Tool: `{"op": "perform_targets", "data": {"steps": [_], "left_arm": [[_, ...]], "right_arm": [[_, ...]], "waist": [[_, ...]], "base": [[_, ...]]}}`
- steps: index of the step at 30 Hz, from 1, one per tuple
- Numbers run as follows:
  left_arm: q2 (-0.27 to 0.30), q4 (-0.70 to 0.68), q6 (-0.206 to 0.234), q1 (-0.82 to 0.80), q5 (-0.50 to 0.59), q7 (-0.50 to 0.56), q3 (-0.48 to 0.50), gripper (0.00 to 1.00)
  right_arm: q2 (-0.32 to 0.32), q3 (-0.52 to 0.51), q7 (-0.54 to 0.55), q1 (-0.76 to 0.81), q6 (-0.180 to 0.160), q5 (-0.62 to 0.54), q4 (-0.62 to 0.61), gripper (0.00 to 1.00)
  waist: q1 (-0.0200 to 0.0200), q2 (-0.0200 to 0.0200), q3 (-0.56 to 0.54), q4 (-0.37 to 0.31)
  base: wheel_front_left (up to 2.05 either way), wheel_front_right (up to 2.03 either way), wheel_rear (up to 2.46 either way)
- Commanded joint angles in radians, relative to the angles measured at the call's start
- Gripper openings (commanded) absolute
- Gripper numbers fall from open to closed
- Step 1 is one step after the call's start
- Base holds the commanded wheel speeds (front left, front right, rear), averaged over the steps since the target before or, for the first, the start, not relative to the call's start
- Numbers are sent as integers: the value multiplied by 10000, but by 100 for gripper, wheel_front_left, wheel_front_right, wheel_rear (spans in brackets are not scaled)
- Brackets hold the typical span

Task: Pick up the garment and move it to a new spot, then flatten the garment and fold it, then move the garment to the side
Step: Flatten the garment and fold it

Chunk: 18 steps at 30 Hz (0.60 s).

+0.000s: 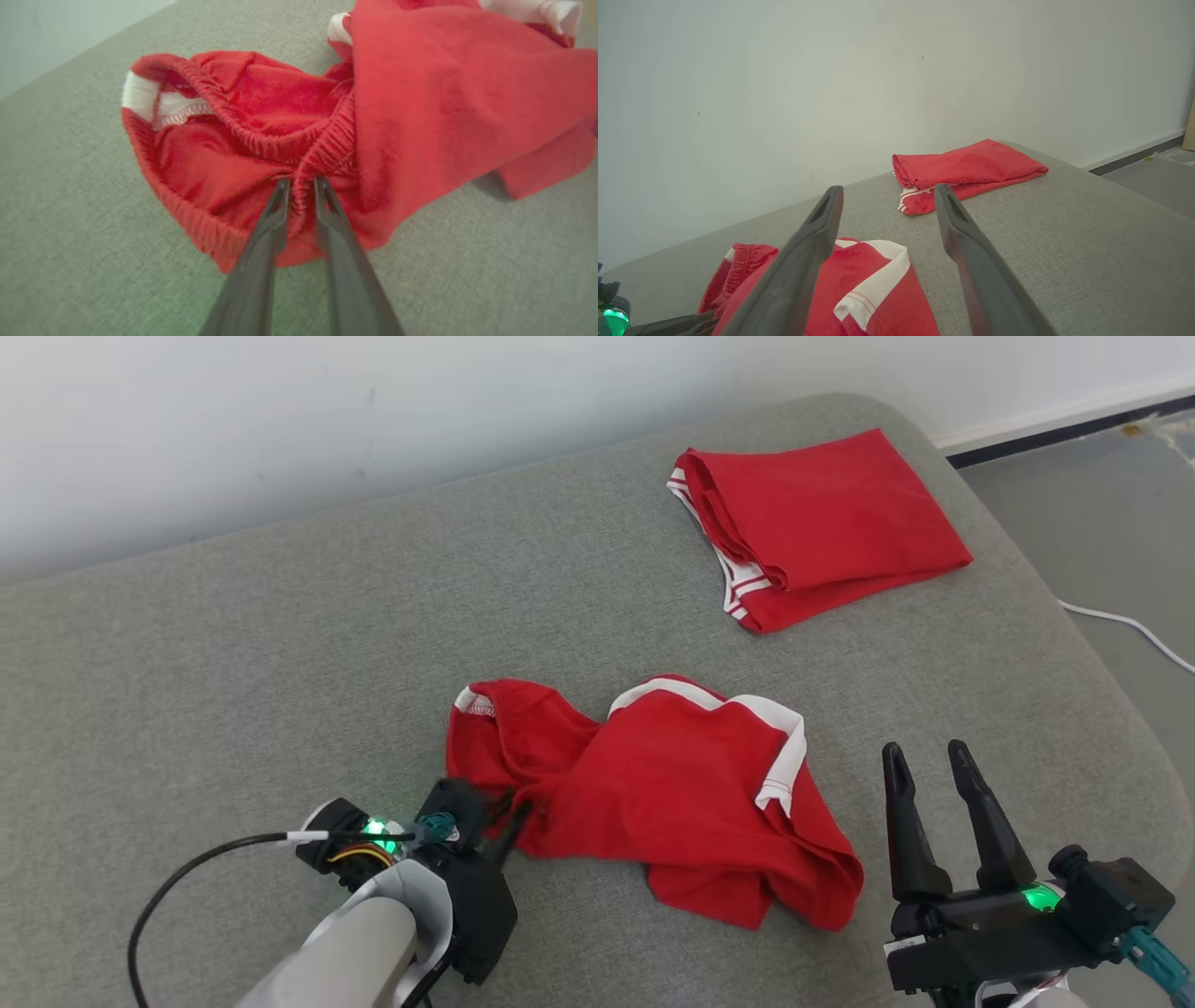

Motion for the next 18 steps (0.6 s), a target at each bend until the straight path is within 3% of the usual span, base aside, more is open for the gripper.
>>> {"op": "perform_targets", "data": {"steps": [1,5,11,18], "left_arm": [[83,73,12,-140,-87,-156,-71,0],[107,276,51,-437,-221,-932,26,0],[366,45,576,-667,-40,-1496,650,0],[1392,-2398,1494,221,547,-1512,2334,0]], "right_arm": [[-10,-42,-44,6,-27,-73,-33,100],[-98,-167,-44,175,-27,-143,-75,100],[-217,-273,-44,396,-27,-169,-175,100],[-292,-194,-44,503,-27,-222,-219,100]], "waist": [[-1,-1,-70,112],[-1,-1,-268,459],[-1,-1,-611,1307],[-1,-1,-911,2155]], "base": [[0,0,0],[0,0,0],[0,0,0],[0,0,0]]}}
